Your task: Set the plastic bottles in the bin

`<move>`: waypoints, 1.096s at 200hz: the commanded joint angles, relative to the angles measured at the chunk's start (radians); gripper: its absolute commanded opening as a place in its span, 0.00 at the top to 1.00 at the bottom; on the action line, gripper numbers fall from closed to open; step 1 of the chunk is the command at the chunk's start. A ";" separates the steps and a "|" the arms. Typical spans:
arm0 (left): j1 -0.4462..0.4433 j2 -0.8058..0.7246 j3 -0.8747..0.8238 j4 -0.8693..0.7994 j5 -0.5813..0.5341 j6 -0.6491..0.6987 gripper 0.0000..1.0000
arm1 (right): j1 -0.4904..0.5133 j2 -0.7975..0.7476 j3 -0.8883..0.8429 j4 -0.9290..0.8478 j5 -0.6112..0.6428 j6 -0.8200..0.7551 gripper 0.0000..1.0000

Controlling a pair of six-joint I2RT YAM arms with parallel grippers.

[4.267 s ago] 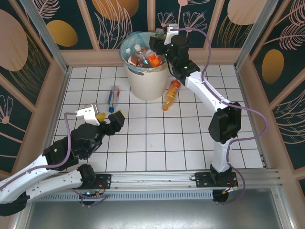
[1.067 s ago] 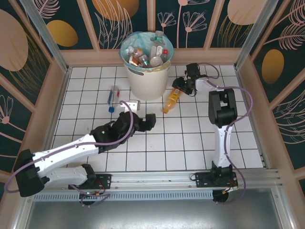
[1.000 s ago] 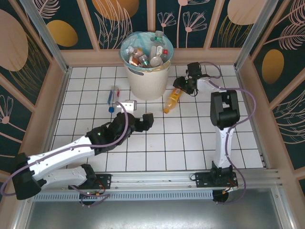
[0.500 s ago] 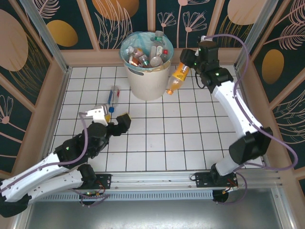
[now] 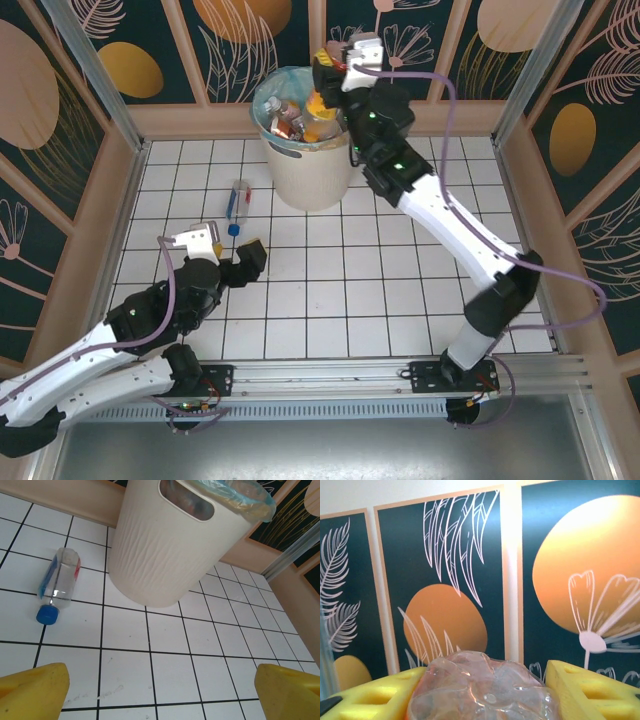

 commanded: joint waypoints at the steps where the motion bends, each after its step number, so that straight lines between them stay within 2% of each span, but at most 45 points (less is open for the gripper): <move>1: 0.005 0.020 0.055 -0.014 0.015 0.020 0.05 | 0.011 0.114 0.091 0.163 0.054 -0.141 0.50; 21: 0.005 0.041 0.079 -0.015 0.022 0.032 0.05 | 0.014 0.210 0.148 0.198 0.052 -0.203 0.50; 45: 0.005 0.051 0.086 -0.013 0.024 0.042 0.05 | 0.016 0.315 0.249 0.137 0.054 -0.248 0.47; 65: 0.005 0.051 0.077 -0.003 0.021 0.045 0.05 | 0.006 0.445 0.463 -0.071 0.078 -0.225 0.41; 83: 0.005 0.054 0.069 0.009 0.025 0.045 0.05 | -0.004 0.583 0.719 -0.301 0.081 -0.182 0.31; 99: 0.005 0.057 0.065 0.014 0.029 0.047 0.05 | -0.004 0.656 0.845 -0.401 0.106 -0.160 0.25; 140: 0.005 0.065 0.064 0.017 0.030 0.048 0.04 | -0.034 0.569 0.701 -0.418 0.085 -0.024 0.28; 178: 0.005 0.068 0.054 0.031 0.030 0.048 0.04 | -0.052 0.563 0.695 -0.490 0.045 0.016 0.13; 192: 0.005 0.072 0.050 0.037 0.029 0.048 0.04 | -0.052 0.565 0.695 -0.504 0.043 0.015 0.13; 219: 0.005 0.086 0.053 0.043 0.033 0.048 0.04 | -0.055 0.570 0.696 -0.528 0.007 0.022 0.22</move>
